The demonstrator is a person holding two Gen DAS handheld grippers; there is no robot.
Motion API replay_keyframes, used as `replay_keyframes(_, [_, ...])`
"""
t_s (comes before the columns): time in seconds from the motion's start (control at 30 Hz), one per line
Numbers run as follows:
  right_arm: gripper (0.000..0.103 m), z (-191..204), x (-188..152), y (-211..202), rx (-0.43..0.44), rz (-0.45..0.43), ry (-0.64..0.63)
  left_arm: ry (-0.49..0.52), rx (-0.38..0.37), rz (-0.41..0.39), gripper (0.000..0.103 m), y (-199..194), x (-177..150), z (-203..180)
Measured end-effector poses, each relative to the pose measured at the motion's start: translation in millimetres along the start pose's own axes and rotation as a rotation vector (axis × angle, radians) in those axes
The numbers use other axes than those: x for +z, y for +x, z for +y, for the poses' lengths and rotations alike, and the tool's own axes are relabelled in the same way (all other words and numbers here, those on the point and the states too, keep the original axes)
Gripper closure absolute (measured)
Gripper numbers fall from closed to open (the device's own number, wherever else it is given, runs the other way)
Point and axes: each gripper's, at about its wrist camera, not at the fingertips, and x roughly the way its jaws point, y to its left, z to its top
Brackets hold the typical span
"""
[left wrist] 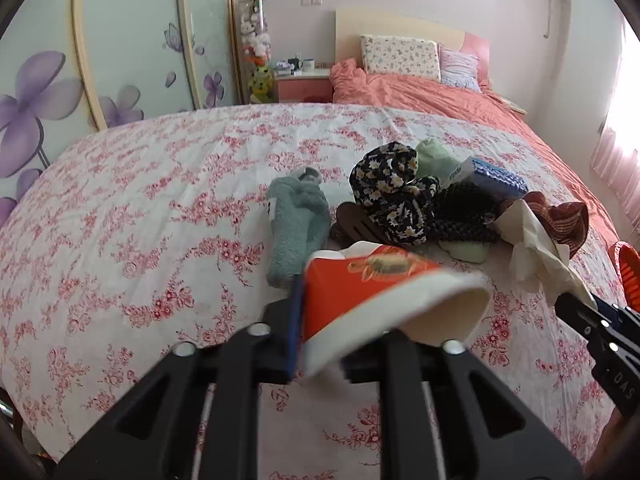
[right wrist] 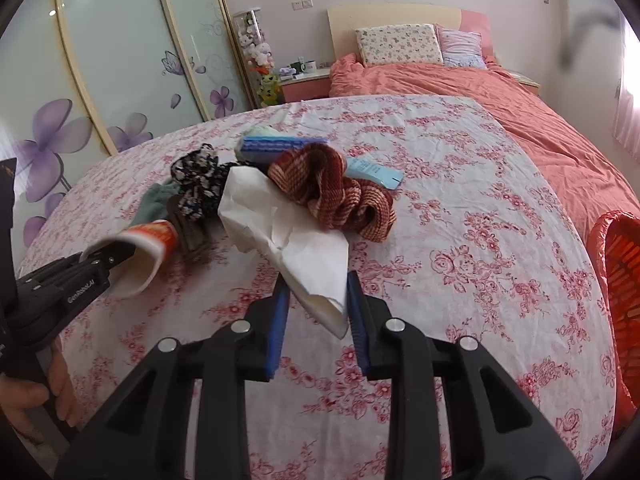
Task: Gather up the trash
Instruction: 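Grasp the white tissue with the right tool while the left tool grasps the red paper cup, then carry tissue and cup to the orange basket and release both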
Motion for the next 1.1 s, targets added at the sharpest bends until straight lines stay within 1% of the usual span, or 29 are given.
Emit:
replay_keyframes(0.07, [0.075, 0.1, 0.5, -3.4, 0.011, -0.005, 0.004, -0.004, -0.019, -0.017, 0.095, -5.5, -0.2, 2.2])
replay_keyframes(0.17, [0.075, 1.2, 1.1, -11.2, 0.026, -0.017, 0.007, 0.001, -0.021, -0.051, 0.096, -13.7, 1.9, 3.4])
replay_keyframes(0.33, [0.075, 5.0, 4.6, -26.9, 0.064, -0.039, 0.021, -0.01, -0.026, -0.078, 0.096, -26.6, 6.7, 7.2])
replay_keyframes(0.5, [0.075, 12.5, 9.7, -46.4, 0.08, -0.082, 0.01, -0.03, -0.037, -0.098, 0.096, -40.9, 12.4, 9.8])
replay_keyframes(0.7, [0.076, 13.0, 18.9, -75.0, 0.078, -0.157, 0.015, -0.034, -0.054, -0.144, 0.096, -61.0, 23.5, 5.6])
replay_keyframes(0.9, [0.076, -5.0, 24.2, -106.2, -0.001, -0.248, 0.042, -0.026, -0.09, -0.177, 0.096, -76.5, 32.5, -8.1])
replay_keyframes(1.1, [0.075, -30.6, 20.8, -132.0, -0.096, -0.314, 0.089, 0.002, -0.14, -0.203, 0.096, -89.3, 35.2, -31.4])
